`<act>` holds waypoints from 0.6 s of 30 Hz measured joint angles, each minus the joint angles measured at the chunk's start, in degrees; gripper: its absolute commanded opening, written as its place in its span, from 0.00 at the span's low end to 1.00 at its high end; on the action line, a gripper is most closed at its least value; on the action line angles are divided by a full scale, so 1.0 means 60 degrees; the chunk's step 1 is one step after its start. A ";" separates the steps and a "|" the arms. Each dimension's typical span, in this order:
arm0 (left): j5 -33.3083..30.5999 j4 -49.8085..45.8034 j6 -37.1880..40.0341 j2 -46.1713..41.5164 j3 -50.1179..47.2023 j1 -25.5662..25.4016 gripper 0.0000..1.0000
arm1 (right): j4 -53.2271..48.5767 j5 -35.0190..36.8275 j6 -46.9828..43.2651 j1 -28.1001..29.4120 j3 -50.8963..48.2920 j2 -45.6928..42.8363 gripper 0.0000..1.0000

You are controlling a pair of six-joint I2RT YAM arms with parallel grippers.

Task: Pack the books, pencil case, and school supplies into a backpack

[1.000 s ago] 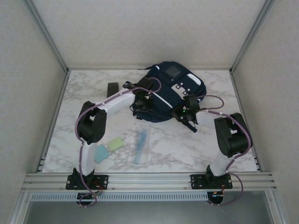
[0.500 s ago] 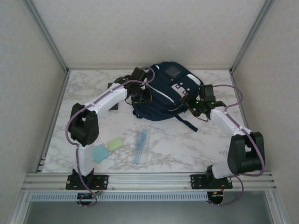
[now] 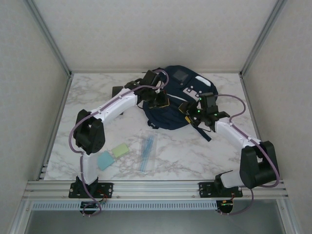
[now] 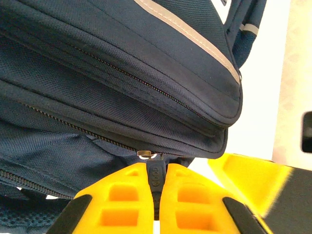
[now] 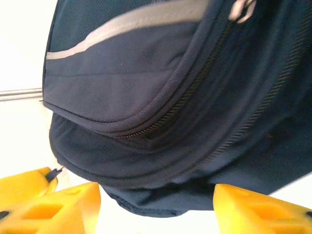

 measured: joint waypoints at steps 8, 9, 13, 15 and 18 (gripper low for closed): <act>-0.0102 0.0295 0.0044 -0.0062 -0.0372 0.0007 0.00 | 0.0597 0.0634 0.0415 0.0244 0.0124 0.0535 0.00; -0.0120 0.0357 0.0098 -0.0084 -0.0503 0.0040 0.00 | 0.0579 0.0725 0.0310 0.0255 0.0157 0.0535 0.00; -0.0382 0.0499 0.0594 -0.0339 -0.1082 0.0189 0.00 | 0.0477 0.0940 -0.0047 0.0324 0.0259 0.0466 0.00; -0.0718 0.0510 0.0849 -0.0601 -0.1443 0.0306 0.00 | 0.0437 0.1351 -0.0204 0.0284 0.0284 0.0382 0.00; -0.1424 0.0958 0.1290 -0.1217 -0.2412 0.0710 0.00 | 0.0266 0.1785 -0.0357 0.0087 0.0284 0.0149 0.00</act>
